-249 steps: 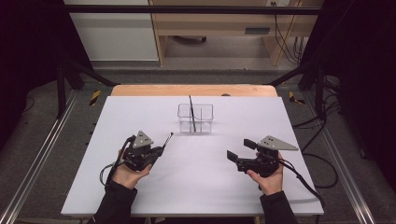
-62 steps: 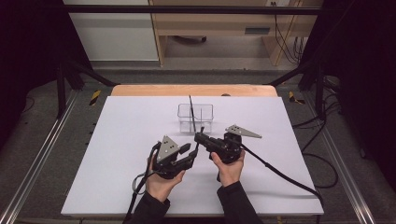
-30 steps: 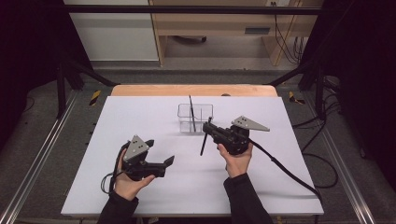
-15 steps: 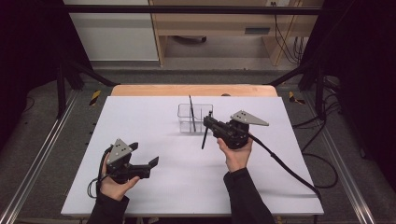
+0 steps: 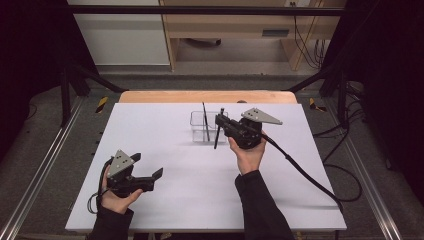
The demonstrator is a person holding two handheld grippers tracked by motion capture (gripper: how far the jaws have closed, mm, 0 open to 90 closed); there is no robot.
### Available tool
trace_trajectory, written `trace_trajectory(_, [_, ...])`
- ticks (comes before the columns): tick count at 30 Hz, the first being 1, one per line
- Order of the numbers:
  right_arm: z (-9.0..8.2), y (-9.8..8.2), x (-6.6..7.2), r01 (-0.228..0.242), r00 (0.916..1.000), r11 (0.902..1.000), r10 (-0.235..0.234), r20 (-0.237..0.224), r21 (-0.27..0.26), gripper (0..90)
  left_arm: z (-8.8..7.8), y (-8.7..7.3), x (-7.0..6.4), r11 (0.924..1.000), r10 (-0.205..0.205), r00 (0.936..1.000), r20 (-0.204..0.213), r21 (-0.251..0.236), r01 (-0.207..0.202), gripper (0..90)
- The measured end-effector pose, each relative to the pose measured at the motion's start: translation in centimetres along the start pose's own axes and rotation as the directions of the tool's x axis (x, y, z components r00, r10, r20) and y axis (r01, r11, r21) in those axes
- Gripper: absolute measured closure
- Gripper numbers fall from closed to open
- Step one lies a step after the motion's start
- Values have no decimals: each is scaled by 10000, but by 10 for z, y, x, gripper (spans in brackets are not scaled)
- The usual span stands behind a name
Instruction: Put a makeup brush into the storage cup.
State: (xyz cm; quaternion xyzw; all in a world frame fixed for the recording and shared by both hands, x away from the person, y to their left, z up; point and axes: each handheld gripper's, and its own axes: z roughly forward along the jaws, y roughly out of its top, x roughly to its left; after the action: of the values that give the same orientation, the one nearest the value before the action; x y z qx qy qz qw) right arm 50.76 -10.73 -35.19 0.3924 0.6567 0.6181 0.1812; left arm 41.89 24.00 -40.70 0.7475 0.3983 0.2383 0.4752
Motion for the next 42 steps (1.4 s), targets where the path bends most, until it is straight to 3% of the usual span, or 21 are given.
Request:
trace_trajectory(17, [23,22,-10,380,9969,9992,-369,696,-154,838,1,-2,3,9999,48,10000,-1,163,-48,71])
trace_trajectory(42, [53,34,-23,620,9862,9976,-563,1560,-319,838,1,-2,5,9998,68,10000,-7,212,-68,68])
